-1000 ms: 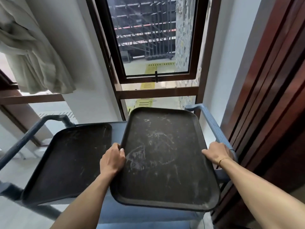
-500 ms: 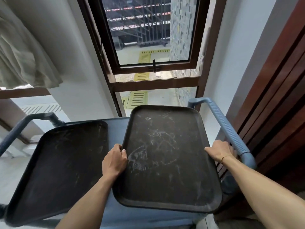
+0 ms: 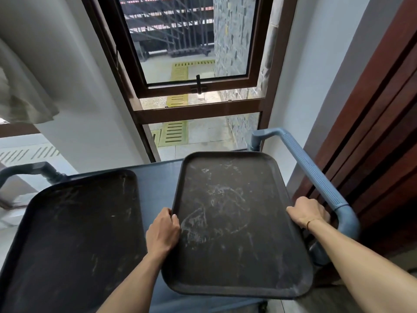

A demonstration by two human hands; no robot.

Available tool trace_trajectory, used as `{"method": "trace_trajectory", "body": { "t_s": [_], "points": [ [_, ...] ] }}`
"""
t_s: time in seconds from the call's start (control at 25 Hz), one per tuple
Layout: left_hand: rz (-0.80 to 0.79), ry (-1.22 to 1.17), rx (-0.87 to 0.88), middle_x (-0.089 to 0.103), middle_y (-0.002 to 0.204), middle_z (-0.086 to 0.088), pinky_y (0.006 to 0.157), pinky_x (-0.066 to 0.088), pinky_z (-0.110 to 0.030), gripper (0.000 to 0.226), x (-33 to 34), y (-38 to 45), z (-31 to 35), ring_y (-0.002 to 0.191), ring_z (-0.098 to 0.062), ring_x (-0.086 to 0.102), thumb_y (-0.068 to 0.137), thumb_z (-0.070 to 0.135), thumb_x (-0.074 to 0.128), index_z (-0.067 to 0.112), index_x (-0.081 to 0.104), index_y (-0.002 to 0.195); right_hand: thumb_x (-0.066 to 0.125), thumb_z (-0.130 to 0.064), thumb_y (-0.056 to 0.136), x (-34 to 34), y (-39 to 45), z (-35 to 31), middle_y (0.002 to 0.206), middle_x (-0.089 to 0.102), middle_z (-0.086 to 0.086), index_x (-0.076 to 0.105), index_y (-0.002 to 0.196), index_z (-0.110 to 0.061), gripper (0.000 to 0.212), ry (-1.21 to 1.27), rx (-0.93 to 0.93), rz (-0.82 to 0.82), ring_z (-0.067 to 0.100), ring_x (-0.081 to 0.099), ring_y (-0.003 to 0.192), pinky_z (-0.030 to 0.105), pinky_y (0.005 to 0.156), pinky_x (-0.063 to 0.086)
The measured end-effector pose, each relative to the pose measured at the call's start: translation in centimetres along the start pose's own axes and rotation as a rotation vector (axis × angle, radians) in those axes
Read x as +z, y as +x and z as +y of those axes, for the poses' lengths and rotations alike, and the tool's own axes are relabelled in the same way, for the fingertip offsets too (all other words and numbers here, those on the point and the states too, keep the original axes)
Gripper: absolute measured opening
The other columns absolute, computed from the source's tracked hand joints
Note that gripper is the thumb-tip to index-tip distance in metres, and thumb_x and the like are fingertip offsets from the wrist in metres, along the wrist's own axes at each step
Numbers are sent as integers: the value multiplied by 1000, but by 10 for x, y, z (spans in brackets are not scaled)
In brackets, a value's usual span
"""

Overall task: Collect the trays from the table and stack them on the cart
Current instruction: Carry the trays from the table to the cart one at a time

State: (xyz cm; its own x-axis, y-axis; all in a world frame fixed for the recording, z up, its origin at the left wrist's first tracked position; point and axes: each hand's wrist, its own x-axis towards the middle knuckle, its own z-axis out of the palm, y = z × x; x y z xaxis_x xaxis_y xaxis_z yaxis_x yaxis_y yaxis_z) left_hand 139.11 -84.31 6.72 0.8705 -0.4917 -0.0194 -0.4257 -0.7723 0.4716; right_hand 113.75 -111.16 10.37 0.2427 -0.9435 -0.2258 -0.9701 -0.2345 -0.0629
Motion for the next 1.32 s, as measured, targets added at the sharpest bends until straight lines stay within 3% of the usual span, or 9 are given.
{"method": "trace_trajectory", "body": {
  "t_s": [0.16,0.64,1.0,1.16,1.32],
  "points": [
    [-11,-15,5,65,89,-10,63,38,-37,13,11,10,0,67,-27,49,91,29,41,20,47,83,50,-34,87,5,7,-1,109,66,13,68,100,-12,31,-18,22,5,33,62,98,30,68,41],
    [-76,17,-14,66,98,-11,66,39,-38,14,34,7,-5,83,-37,61,93,31,37,21,45,87,46,-28,89,24,11,2,114,64,14,66,107,-12,32,-60,31,-18,33,61,101,30,70,39],
    [-169,63,-52,63,108,-5,69,39,-36,18,43,3,-12,77,-19,49,97,32,35,20,48,101,41,-30,89,24,7,-1,111,64,13,63,109,-15,34,-52,12,13,33,60,97,33,69,38],
    [-248,40,-59,59,123,-4,81,46,-40,31,38,2,-8,101,-24,59,97,34,38,18,48,122,38,-29,91,18,1,-7,114,63,10,57,115,-13,34,-60,-6,54,31,60,100,34,70,38],
    [-251,37,-68,45,142,-6,98,41,-44,52,15,5,-11,126,-26,48,96,41,40,19,35,143,39,-38,95,0,-8,-24,128,55,6,48,128,-17,41,-57,-141,126,28,51,113,38,80,41]
  ]
}}
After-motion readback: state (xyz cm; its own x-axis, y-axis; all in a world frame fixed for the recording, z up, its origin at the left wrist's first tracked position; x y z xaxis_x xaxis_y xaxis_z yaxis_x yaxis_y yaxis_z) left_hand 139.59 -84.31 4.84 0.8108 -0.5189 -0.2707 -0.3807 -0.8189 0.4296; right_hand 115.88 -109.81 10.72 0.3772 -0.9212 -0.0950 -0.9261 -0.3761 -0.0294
